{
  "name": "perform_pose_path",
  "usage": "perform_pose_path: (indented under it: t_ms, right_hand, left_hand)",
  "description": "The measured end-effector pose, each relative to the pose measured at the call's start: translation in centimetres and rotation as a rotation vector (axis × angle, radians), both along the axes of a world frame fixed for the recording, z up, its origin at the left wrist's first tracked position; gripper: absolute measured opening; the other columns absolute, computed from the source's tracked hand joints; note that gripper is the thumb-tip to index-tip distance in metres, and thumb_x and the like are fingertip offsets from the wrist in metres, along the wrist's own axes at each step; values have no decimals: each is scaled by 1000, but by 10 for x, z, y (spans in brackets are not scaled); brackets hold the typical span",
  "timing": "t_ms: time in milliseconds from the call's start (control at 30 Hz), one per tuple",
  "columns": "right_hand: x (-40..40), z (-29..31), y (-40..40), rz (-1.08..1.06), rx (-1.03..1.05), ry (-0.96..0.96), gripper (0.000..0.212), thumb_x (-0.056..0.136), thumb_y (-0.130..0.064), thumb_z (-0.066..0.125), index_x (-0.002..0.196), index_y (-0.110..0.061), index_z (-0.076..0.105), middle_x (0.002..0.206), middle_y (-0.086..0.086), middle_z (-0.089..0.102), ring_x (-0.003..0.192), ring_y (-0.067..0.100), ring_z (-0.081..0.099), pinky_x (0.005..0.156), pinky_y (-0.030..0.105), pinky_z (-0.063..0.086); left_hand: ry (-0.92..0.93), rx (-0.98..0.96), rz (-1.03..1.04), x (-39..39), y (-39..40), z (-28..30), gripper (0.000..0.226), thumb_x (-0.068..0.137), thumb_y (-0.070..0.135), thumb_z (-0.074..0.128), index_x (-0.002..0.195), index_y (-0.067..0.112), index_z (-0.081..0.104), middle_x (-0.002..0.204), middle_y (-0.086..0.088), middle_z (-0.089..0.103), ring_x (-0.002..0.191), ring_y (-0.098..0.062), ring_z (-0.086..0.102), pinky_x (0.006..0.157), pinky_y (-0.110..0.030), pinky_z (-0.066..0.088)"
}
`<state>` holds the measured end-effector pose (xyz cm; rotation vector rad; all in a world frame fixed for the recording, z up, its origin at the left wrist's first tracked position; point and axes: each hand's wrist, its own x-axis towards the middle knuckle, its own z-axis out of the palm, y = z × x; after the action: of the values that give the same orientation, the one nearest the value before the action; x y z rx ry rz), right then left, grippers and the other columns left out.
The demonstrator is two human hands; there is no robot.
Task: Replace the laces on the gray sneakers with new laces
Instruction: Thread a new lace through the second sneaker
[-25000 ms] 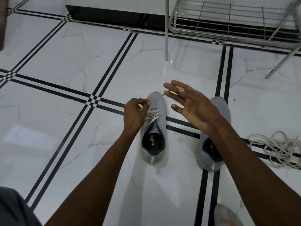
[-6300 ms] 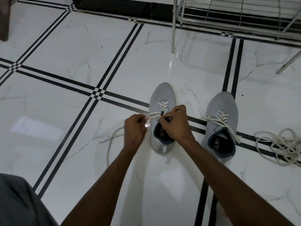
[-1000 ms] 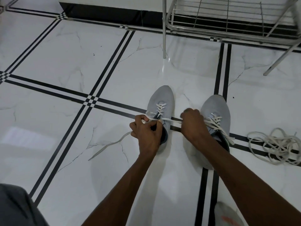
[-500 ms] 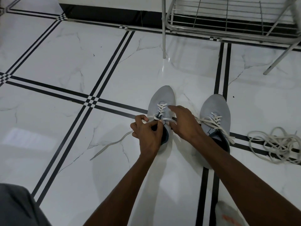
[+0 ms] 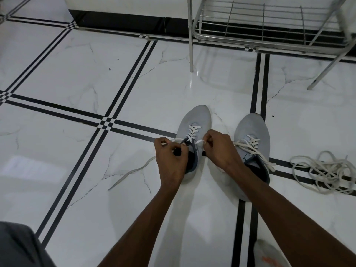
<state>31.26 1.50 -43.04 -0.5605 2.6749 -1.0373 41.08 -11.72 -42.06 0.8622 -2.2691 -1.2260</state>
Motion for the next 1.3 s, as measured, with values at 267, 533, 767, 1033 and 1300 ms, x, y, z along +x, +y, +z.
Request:
perform_pose_path:
  t_ms: [267, 533, 767, 1033, 1300]
  right_hand:
    - [4, 4, -1, -33, -149, -325, 11, 95, -22, 63, 85, -23, 69, 78, -7, 70, 82, 17, 69, 80, 37, 58]
    - [-13, 26, 8, -271, -449, -721, 43, 98, -47, 58, 92, -7, 73, 96, 7, 75, 91, 22, 70, 70, 26, 52]
    - [-23, 41, -22, -267, -667, -725, 24, 102, -34, 52, 102, -16, 69, 104, 4, 76, 92, 18, 73, 70, 30, 46]
    - [-23, 24, -31, -299, -606, -757, 32, 95, -37, 56, 101, -14, 77, 84, 4, 72, 76, 14, 61, 54, 23, 40]
    - [-15, 18, -30, -385, -771, -775, 18, 94, -7, 65, 107, -13, 75, 95, 10, 77, 77, 14, 64, 56, 22, 43]
  left_hand:
    - [-220, -155, -462, -29, -50, -6, 26, 96, 5, 59, 115, 14, 74, 110, -4, 73, 101, -20, 63, 86, -19, 42]
    - [-297, 220, -354, -27, -63, 2, 43, 101, 51, 52, 84, 17, 72, 93, 4, 73, 97, -16, 65, 91, -39, 49]
    - [-16, 753, -357, -49, -41, 24, 38, 108, 36, 47, 81, 10, 57, 81, -10, 63, 83, -27, 63, 91, -41, 54]
    - [-67, 572, -476, -58, -42, 13, 24, 110, 27, 42, 118, 20, 64, 80, 5, 58, 77, -15, 50, 79, -34, 51]
    - [-92, 449, -604, -60, -46, 17, 29, 107, 10, 45, 125, 26, 63, 93, -2, 70, 85, -9, 65, 77, -23, 52]
